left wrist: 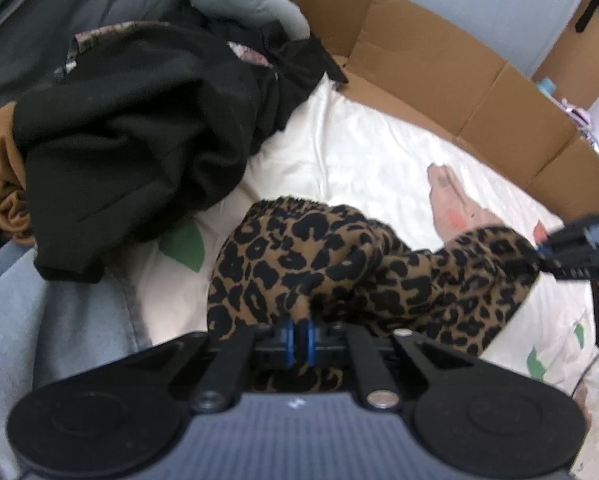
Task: Fold clothes
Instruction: 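Grasp the garment waistband with the left tool while the right tool grasps another edge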
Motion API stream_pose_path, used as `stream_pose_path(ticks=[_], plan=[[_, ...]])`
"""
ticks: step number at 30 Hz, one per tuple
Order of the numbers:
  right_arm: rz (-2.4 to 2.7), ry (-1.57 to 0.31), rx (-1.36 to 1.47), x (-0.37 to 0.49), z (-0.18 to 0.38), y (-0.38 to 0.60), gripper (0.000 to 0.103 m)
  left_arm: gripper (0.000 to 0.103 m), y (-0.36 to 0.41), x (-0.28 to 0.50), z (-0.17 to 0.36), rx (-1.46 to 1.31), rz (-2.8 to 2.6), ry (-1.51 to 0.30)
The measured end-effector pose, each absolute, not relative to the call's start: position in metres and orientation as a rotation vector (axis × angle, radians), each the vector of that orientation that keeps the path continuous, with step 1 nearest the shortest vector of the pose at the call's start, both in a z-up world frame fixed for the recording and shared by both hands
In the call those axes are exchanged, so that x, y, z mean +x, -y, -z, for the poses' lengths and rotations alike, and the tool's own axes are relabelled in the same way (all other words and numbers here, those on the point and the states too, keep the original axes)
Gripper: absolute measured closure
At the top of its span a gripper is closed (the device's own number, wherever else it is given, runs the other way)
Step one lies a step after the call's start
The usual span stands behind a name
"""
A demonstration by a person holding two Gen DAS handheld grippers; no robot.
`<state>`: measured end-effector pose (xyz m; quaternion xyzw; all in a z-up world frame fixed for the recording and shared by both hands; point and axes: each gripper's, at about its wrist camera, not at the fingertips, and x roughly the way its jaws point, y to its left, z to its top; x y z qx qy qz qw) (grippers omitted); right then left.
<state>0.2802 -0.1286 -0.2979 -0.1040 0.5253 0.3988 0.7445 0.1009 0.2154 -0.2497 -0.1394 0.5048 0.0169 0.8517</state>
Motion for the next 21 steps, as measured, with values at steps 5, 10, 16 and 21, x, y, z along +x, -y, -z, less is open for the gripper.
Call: stream_pose_path(ticks=[5,10,16,21], plan=[[-0.787,-1.156,-0.127,0.251,0.277,0.173,0.102,0.097,-0.213,0.103,0.231,-0.302,-0.018,-1.034],[-0.673,-1.148,-0.013,0.222,0.264,0.22,0.102,0.097,-0.2,0.113,0.211,-0.269,0.024,-1.007],[-0.516,-1.088,0.1,0.187,0.243,0.285,0.102,0.098,-0.176,0.134,0.198,-0.27,0.069,-0.982],[-0.348,-1.041,0.193,0.155,0.227,0.349,0.102,0.098,-0.148,0.153,0.188,-0.246,0.142,-0.958]])
